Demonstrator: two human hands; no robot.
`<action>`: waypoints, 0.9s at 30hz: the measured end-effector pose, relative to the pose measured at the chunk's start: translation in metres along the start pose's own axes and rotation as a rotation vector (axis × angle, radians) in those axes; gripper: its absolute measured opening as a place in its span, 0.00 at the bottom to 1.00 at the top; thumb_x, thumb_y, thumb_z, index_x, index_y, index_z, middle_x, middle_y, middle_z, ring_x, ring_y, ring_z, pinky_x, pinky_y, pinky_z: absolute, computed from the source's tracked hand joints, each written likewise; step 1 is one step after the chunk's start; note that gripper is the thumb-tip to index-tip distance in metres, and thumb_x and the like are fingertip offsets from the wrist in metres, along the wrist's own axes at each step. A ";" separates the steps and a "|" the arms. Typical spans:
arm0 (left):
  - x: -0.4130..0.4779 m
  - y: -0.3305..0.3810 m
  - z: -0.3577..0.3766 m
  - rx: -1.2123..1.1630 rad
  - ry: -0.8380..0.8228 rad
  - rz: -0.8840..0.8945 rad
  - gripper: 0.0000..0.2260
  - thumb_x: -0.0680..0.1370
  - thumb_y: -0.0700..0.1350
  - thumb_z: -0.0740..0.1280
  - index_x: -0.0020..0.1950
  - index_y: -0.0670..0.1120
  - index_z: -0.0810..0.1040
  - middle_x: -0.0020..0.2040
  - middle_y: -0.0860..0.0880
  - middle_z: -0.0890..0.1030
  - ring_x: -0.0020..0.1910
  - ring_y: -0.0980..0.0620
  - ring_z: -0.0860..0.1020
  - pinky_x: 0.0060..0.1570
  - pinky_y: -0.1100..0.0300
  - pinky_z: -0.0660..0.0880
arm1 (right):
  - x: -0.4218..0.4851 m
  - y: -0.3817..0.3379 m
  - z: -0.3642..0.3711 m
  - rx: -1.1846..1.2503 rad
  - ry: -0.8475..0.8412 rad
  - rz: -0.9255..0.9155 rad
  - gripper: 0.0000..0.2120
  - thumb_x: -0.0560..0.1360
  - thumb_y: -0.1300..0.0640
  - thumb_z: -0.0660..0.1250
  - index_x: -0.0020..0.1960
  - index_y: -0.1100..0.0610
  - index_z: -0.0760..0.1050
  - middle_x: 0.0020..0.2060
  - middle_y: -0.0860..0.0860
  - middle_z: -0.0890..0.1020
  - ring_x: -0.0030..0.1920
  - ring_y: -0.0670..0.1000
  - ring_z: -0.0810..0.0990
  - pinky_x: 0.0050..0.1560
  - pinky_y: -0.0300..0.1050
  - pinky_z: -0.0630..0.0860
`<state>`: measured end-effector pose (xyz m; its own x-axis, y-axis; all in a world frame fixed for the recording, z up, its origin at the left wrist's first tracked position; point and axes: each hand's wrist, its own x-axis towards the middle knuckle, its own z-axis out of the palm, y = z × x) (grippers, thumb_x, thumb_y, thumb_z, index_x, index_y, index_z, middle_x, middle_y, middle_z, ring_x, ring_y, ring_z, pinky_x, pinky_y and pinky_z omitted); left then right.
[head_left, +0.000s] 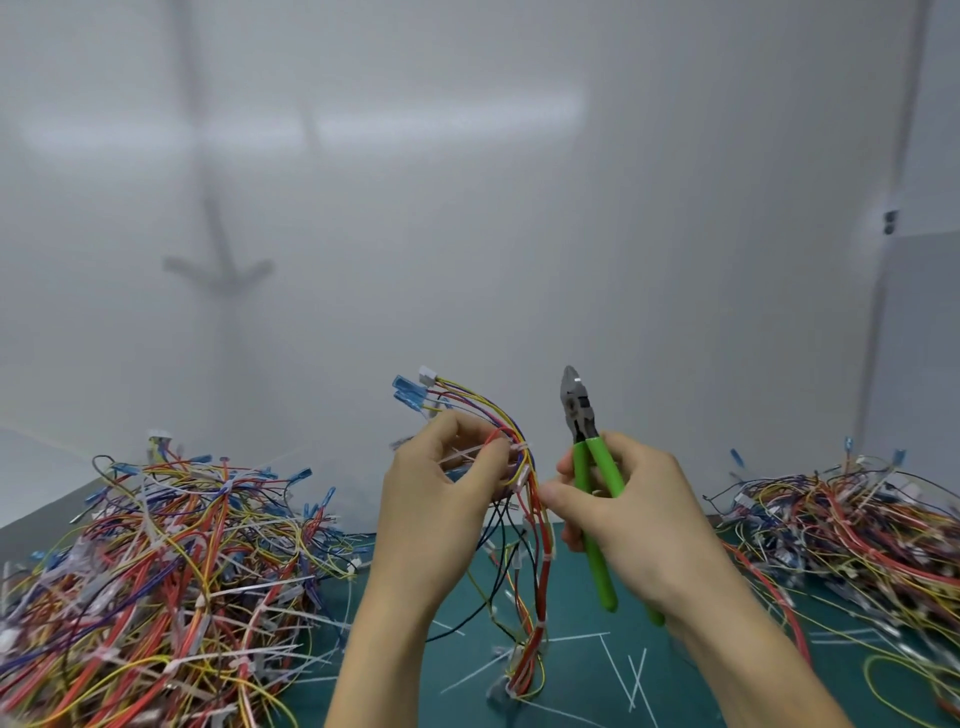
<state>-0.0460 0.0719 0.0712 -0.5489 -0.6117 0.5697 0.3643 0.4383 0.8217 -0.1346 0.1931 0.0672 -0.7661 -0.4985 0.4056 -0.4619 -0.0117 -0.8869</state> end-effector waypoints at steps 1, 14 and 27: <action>0.000 0.000 0.000 0.016 0.003 0.009 0.06 0.76 0.38 0.70 0.40 0.45 0.81 0.37 0.50 0.84 0.38 0.58 0.82 0.37 0.65 0.79 | 0.001 0.001 0.000 0.010 0.006 -0.003 0.08 0.69 0.60 0.76 0.40 0.53 0.77 0.30 0.48 0.81 0.28 0.49 0.81 0.40 0.59 0.83; 0.002 -0.005 -0.016 0.113 -0.024 -0.199 0.04 0.73 0.52 0.73 0.44 0.52 0.83 0.44 0.51 0.86 0.38 0.51 0.86 0.47 0.48 0.81 | 0.011 0.013 -0.004 -0.019 0.142 -0.042 0.08 0.72 0.60 0.73 0.42 0.51 0.75 0.36 0.54 0.82 0.37 0.61 0.82 0.43 0.62 0.82; 0.001 -0.001 -0.014 0.260 0.152 -0.042 0.10 0.76 0.53 0.69 0.40 0.49 0.76 0.34 0.54 0.80 0.30 0.56 0.82 0.44 0.47 0.81 | 0.009 0.013 -0.003 0.097 0.252 -0.058 0.10 0.70 0.61 0.75 0.43 0.51 0.75 0.35 0.47 0.84 0.36 0.57 0.84 0.44 0.62 0.82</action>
<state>-0.0364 0.0615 0.0710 -0.4333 -0.7161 0.5472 0.1282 0.5520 0.8239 -0.1492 0.1912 0.0601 -0.8325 -0.2634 0.4874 -0.4722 -0.1226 -0.8729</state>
